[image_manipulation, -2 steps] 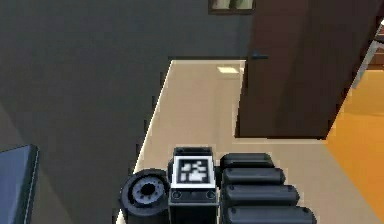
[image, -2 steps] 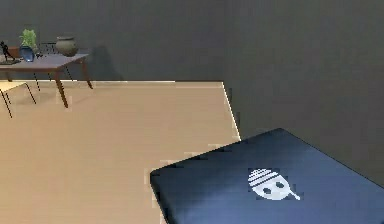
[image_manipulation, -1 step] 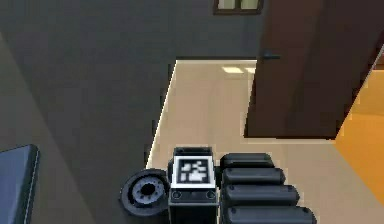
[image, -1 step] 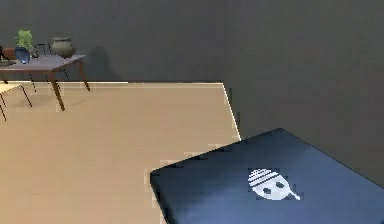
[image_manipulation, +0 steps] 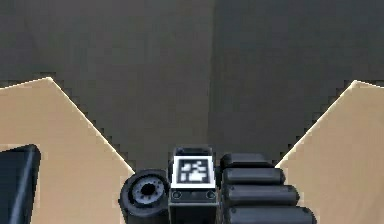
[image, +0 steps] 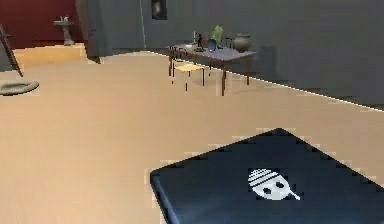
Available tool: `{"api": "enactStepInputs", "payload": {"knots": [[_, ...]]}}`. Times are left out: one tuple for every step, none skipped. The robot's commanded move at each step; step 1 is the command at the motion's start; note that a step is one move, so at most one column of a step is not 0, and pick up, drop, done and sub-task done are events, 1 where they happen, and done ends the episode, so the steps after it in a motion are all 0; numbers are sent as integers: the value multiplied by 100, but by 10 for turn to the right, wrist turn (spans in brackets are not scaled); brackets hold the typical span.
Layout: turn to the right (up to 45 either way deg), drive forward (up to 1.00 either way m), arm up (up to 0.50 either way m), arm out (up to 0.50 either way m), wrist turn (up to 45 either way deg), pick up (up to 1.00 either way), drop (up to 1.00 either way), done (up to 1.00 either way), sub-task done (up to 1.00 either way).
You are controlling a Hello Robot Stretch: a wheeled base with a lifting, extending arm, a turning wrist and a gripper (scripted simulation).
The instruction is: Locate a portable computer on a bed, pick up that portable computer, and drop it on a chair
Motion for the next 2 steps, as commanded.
{"api": "enactStepInputs", "payload": {"knots": [[-150, 0, 0, 0, 0, 0, 0, 0, 0], [0, 100, 0, 0, 0, 0, 0, 0, 0]]}}
